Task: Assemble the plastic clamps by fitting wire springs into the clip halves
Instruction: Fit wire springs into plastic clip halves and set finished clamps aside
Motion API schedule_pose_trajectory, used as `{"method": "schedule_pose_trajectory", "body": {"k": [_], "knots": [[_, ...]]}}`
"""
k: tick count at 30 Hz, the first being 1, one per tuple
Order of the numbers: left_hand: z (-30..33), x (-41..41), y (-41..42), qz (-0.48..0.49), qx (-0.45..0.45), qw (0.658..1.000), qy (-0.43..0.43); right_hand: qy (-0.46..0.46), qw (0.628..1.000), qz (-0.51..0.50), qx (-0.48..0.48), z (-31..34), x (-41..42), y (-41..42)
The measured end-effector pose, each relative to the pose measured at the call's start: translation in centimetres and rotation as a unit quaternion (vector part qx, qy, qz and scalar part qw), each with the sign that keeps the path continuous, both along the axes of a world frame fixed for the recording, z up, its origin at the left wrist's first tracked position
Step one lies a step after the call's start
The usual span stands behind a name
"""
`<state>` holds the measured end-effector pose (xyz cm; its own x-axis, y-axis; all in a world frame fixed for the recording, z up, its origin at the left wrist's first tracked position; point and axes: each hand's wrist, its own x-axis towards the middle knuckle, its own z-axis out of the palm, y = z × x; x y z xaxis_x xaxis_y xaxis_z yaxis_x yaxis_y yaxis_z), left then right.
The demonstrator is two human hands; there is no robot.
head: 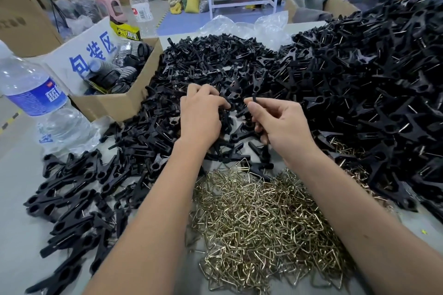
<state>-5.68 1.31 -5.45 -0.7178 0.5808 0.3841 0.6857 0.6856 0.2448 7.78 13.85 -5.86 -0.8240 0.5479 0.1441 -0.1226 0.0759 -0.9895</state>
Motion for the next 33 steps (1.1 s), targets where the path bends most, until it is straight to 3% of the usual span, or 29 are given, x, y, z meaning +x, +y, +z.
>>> {"method": "schedule_pose_trajectory", "body": {"k": [4,9,12,17,20,24,30,33], "knots": [[1.4,-0.9,1.1,-0.013,-0.120,0.992,-0.035,0.011,1.000,0.016,0.014,-0.3,0.9,-0.2],[2.7,-1.4,1.3,-0.019,-0.150,0.988,-0.027,0.032,0.997,0.060,-0.023,0.0,2.1,-0.1],[3.1,-1.3,1.2,0.011,-0.040,0.999,-0.030,0.046,0.996,0.068,-0.046,0.1,2.7,0.0],[3.7,-1.0,1.2,0.033,0.144,0.969,-0.198,0.037,0.996,0.081,-0.030,-0.4,3.5,-0.2],[3.7,-0.3,0.8,0.049,0.232,0.932,-0.273,0.038,0.997,0.061,-0.034,-0.6,3.6,-0.2],[3.0,2.2,-0.8,-0.033,0.378,0.838,-0.392,0.034,0.998,0.039,-0.029,-0.8,3.7,0.2],[1.3,5.7,-2.1,-0.130,0.401,0.792,-0.442,0.022,0.997,0.067,-0.017,-1.3,3.2,-0.2],[0.6,6.2,-2.3,-0.142,0.398,0.787,-0.451,0.011,0.997,0.081,0.004,-1.7,2.9,-0.3]]}}
